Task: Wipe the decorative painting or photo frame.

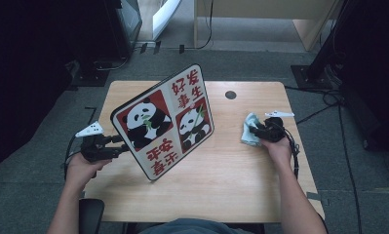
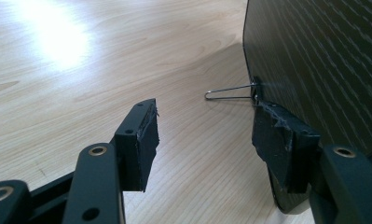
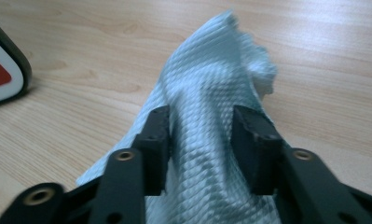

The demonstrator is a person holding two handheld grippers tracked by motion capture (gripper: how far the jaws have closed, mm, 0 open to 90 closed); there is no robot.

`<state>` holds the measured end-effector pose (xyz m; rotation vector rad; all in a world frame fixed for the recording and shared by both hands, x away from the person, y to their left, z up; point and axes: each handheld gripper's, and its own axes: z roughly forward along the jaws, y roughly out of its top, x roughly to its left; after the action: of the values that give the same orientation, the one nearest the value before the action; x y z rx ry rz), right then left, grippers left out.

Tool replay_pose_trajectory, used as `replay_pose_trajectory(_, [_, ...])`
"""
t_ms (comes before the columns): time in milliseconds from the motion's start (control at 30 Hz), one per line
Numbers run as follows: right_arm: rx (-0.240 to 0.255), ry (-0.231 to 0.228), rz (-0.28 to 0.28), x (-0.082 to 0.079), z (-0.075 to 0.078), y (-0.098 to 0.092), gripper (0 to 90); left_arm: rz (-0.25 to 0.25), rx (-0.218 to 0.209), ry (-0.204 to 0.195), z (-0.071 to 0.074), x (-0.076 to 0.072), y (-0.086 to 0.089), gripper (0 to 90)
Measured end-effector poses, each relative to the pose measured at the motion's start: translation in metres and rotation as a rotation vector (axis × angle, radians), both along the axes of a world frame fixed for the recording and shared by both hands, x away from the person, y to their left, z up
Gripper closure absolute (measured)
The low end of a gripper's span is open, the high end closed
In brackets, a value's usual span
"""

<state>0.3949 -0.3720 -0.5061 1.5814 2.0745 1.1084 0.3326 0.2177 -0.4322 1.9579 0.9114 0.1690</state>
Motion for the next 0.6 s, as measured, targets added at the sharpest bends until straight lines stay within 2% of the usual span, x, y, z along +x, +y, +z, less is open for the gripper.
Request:
replay_pose_trajectory(33, [0.015, -0.010, -0.009, 0.000, 0.002, -0.002, 50.5, 0.000, 0.001, 0.004, 0.000, 0.000, 0.000, 40.2])
replay_pose_trajectory(133, [0.029, -0.016, -0.011, -0.002, 0.005, -0.003, 49.2, 0.005, -0.003, 0.011, 0.000, 0.001, 0.001, 39.9])
replay_pose_trajectory(600, [0.009, -0.050, 0.024, -0.022, 0.023, 0.003, 46.7, 0.004, 0.015, 0.011, -0.001, 0.000, 0.001, 39.4])
